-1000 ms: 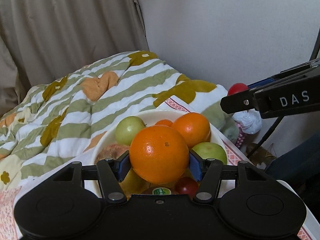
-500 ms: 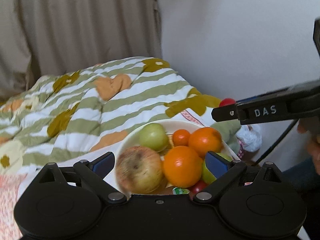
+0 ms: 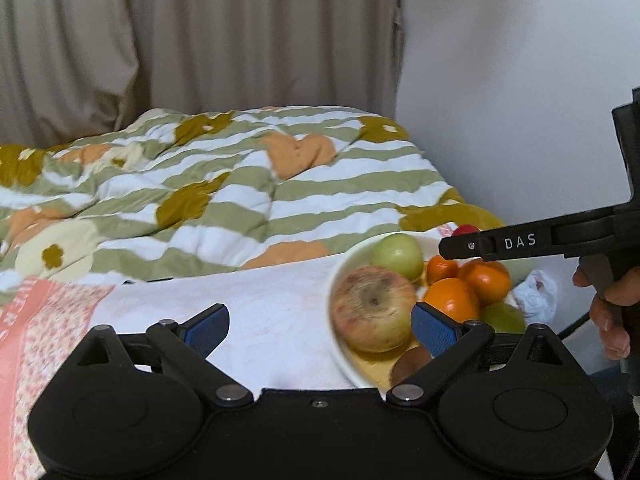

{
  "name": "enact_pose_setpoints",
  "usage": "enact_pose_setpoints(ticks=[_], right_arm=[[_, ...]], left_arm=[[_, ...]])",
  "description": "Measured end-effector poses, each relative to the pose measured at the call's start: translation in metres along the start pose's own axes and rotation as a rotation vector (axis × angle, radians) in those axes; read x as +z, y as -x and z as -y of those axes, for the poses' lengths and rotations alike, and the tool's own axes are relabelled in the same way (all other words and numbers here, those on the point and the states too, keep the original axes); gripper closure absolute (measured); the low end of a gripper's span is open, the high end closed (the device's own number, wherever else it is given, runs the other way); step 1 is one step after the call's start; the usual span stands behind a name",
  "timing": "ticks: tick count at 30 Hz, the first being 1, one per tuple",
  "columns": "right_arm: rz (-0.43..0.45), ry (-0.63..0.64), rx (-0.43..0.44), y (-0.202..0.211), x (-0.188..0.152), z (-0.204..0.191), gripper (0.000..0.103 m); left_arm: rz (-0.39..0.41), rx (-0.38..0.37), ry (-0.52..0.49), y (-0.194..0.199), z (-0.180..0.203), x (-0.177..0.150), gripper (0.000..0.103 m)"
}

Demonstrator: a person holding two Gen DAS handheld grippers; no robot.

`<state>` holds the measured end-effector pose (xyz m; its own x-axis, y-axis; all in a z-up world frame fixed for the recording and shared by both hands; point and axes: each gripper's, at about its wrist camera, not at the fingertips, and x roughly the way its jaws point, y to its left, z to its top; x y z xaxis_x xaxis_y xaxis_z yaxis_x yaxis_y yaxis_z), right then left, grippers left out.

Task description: Organize fruits

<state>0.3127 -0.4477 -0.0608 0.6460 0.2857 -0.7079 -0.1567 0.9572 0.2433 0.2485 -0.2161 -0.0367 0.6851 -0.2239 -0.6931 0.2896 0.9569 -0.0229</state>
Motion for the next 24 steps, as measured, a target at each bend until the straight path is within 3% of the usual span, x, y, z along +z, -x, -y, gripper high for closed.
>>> enact_pose_setpoints(ticks=[7,8,11,12,24], right_arm=[[-0.017,0.032,0.009,-0.015,-0.008,-0.008,0.050],[-0.011,0.036,0.005,-0.015,-0.009,-0.008,0.043],[0.011,0.043,-0.007,-0.012,-0.013,-0.011,0.005],[0.028,0.044,-0.020,-0.008,-0.014,-0.013,0.000],[0.134,0.044,-0.076,0.060,-0.022,-0.060,0.000]], left_arm=[[0.012,0.061,0.060,0.014,-0.019,-0.013,0.004],[0.012,0.070,0.070,0.016,-0.021,-0.015,0.004],[0.013,0.096,0.105,0.028,-0.028,-0.020,0.004],[0.017,0.101,0.117,0.034,-0.030,-0.022,0.003],[0.093,0.125,0.162,0.109,-0.052,-0.043,0.003]])
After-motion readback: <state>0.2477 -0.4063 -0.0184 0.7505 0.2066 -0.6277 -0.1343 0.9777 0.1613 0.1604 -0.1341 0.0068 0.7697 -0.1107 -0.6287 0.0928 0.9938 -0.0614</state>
